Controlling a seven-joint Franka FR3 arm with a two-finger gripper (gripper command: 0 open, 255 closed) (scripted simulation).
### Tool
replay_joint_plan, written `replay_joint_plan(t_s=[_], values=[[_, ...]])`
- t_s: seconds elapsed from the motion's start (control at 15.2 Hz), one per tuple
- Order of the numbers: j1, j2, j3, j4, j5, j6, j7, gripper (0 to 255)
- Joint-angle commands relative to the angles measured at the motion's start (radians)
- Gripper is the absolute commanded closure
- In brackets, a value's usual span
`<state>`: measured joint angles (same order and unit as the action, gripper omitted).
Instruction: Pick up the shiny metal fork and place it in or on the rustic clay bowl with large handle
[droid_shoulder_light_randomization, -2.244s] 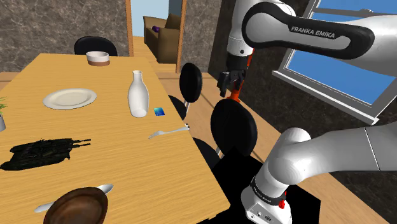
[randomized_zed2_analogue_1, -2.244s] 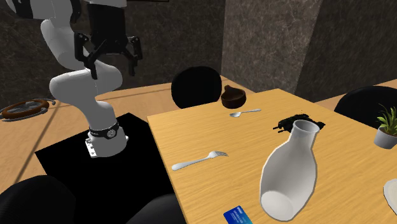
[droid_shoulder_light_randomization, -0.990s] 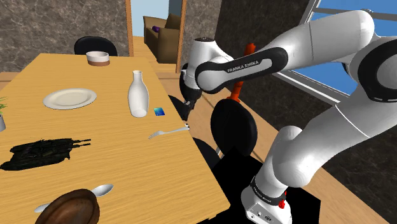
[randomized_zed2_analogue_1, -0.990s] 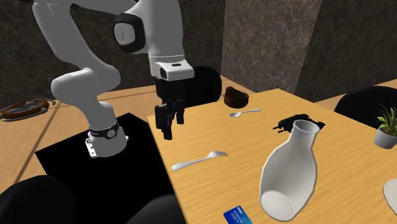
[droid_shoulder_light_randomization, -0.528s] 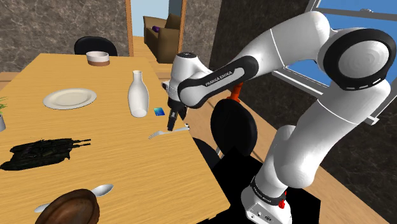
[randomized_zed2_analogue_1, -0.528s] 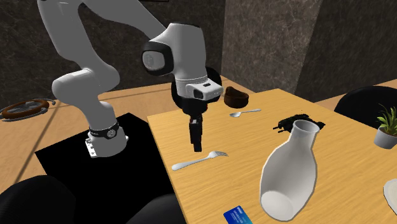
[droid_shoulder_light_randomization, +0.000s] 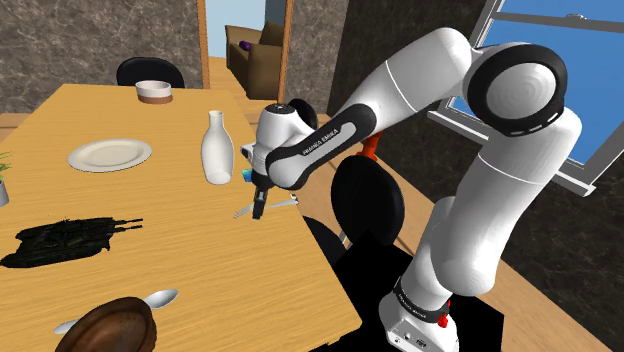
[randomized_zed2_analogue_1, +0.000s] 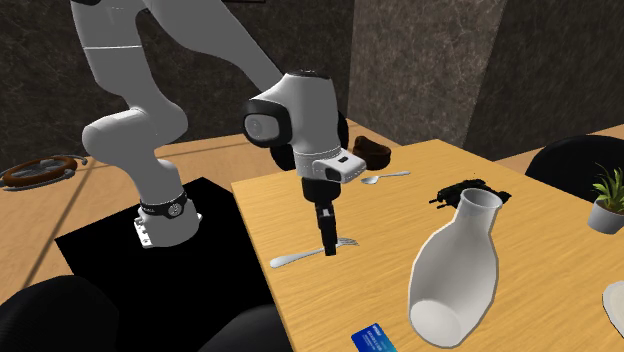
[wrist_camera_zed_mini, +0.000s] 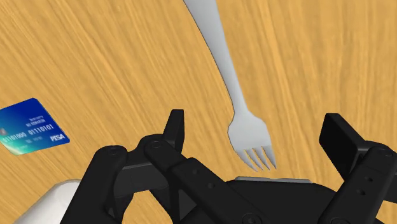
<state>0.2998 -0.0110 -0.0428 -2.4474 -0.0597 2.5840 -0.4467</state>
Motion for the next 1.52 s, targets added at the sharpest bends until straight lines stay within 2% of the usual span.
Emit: replay_joint_plan(t_s=[0.0, 0.07, 0.59, 0.66, 1.25, 1.45], values=[[0.0, 0.026, 0.0, 0.001, 0.0, 0.026, -0.001, 0], [-0.001, 0.046, -0.001, 0.001, 0.0, 0.047, -0.001, 0], [-0.001, 0.046, -0.001, 0.001, 0.0, 0.046, -0.001, 0], [-0.001, 0.046, -0.001, 0.001, 0.0, 0.046, -0.001, 255], [-0.001, 0.046, -0.001, 0.001, 0.0, 0.047, -0.001, 255], [0.0, 0.013, 0.0, 0.01, 0.001, 0.004, -0.002, 255]])
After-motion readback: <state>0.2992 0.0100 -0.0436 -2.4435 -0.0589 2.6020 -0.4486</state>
